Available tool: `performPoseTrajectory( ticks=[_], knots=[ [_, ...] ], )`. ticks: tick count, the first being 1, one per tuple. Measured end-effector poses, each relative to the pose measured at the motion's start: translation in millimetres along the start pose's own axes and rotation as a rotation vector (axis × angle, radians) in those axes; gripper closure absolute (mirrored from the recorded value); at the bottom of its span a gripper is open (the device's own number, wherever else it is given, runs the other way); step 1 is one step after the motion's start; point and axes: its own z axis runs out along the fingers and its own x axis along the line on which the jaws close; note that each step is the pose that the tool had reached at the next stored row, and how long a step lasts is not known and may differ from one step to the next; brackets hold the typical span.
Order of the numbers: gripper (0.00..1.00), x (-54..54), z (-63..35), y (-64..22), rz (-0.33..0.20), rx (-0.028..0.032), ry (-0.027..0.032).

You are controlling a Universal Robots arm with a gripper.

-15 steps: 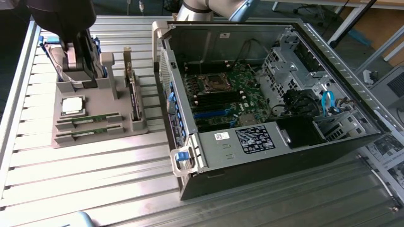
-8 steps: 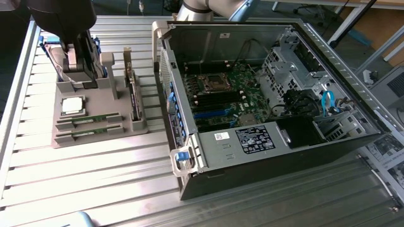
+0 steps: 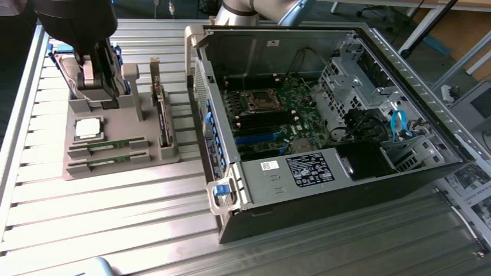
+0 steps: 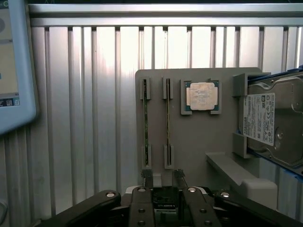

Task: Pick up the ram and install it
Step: 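Pick up the ram and move it above insertion slot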

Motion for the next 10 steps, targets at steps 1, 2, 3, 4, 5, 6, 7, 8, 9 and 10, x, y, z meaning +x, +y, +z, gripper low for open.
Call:
performPoseTrajectory(
  ticks=[1,2,3,4,5,6,7,8,9,10],
  knots=[
    [0.70,0.0,0.3,0.0,0.000,0.0000,0.0000],
    [0.70,0.0,0.5,0.0,0.000,0.0000,0.0000],
    [0.70,0.0,0.8,0.0,0.000,0.0000,0.0000],
    [0.70,0.0,1.0,0.0,0.000,0.0000,0.0000],
    [0.70,0.0,1.2,0.0,0.000,0.0000,0.0000],
    [0.70,0.0,1.5,0.0,0.000,0.0000,0.0000],
    [0.70,0.0,1.7,0.0,0.000,0.0000,0.0000],
    [0.70,0.0,2.0,0.0,0.000,0.0000,0.0000],
    [0.70,0.0,2.3,0.0,0.000,0.0000,0.0000],
    [0.70,0.0,2.7,0.0,0.000,0.0000,0.0000]
  ],
)
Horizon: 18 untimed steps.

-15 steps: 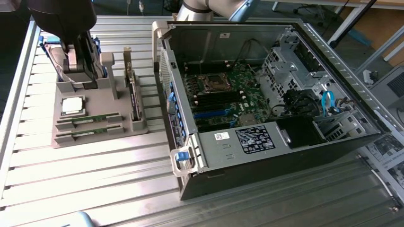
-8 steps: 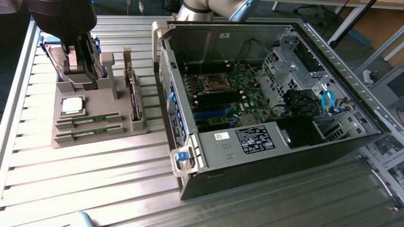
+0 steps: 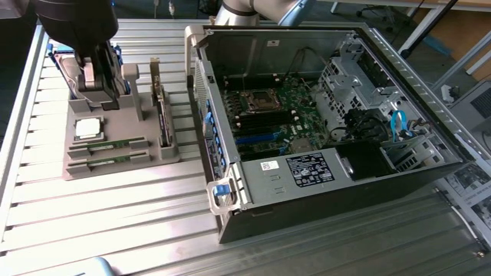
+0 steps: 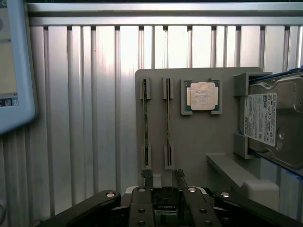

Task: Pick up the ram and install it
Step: 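Pick up the ram and move it above insertion slot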

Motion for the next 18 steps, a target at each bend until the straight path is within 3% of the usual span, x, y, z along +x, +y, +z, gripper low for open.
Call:
performPoseTrajectory(
  ticks=[18],
  knots=[
    [0.70,-0.1,5.6,0.1,0.000,0.0000,0.0000]
  ],
)
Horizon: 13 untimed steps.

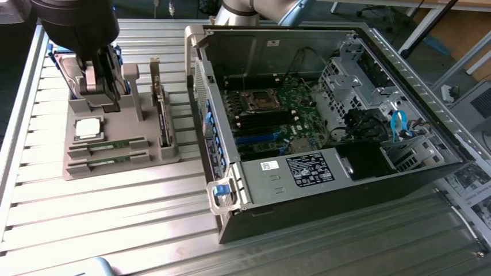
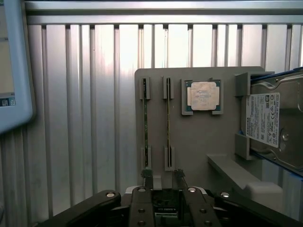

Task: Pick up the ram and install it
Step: 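Pick up the ram and move it above insertion slot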

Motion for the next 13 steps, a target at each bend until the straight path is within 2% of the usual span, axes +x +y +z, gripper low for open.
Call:
performPoseTrajectory(
  ticks=[13],
  knots=[
    [0.70,-0.1,4.4,0.1,0.000,0.0000,0.0000]
  ],
)
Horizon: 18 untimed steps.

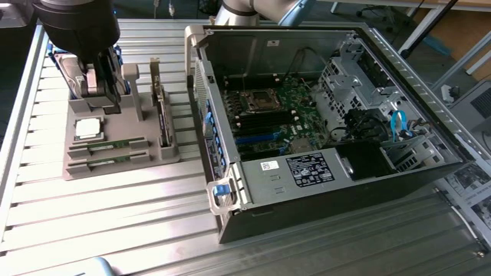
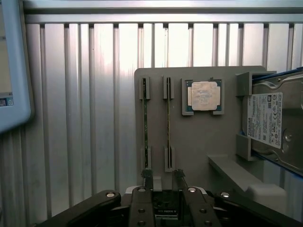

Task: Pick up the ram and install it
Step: 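Pick up the ram and move it above insertion slot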

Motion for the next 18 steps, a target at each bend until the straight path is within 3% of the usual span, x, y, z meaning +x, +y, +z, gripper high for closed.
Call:
performPoseTrajectory(
  ticks=[18],
  knots=[
    [0.70,-0.1,6.9,0.1,0.000,-0.0001,0.0000]
  ],
)
